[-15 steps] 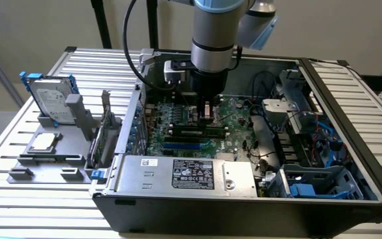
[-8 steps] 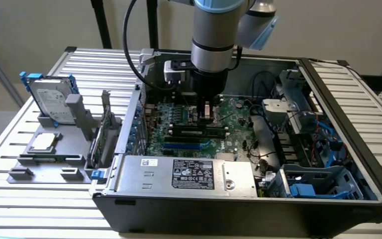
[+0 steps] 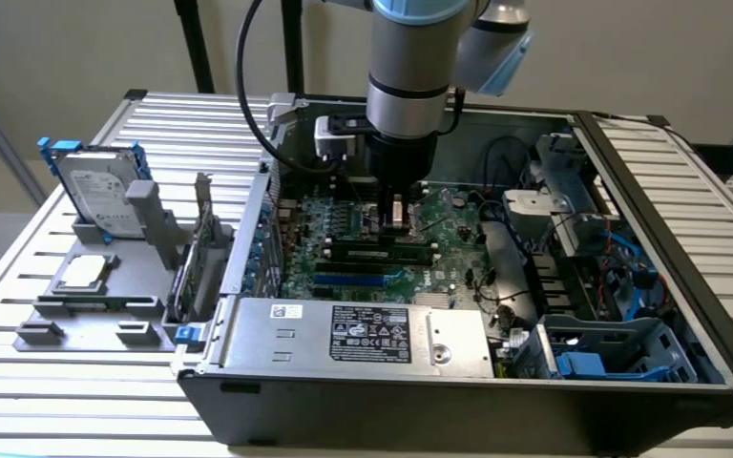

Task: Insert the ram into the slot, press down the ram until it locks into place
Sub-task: 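Insert the ram into the slot, then press down the ram until it locks into place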

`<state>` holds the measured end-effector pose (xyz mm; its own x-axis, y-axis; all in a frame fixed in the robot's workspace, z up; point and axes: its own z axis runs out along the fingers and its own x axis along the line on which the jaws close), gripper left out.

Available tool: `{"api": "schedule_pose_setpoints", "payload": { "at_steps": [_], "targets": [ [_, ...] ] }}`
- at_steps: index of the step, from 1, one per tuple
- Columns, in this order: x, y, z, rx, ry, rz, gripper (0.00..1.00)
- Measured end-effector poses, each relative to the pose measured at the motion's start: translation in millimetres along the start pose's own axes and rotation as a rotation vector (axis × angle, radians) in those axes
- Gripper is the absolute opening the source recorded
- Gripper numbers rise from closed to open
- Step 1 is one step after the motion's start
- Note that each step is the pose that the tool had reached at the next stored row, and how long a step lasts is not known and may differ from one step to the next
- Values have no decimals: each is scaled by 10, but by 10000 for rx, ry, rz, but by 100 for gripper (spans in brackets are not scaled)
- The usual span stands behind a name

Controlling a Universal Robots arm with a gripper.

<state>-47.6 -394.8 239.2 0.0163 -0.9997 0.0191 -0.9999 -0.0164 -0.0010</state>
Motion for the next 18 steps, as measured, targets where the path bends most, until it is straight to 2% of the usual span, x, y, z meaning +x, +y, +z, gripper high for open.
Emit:
{"api": "schedule_pose_setpoints", "payload": {
  "at_steps": [18],
  "targets": [
    [-45,12,42,-2,1,72,10]
  ]
}}
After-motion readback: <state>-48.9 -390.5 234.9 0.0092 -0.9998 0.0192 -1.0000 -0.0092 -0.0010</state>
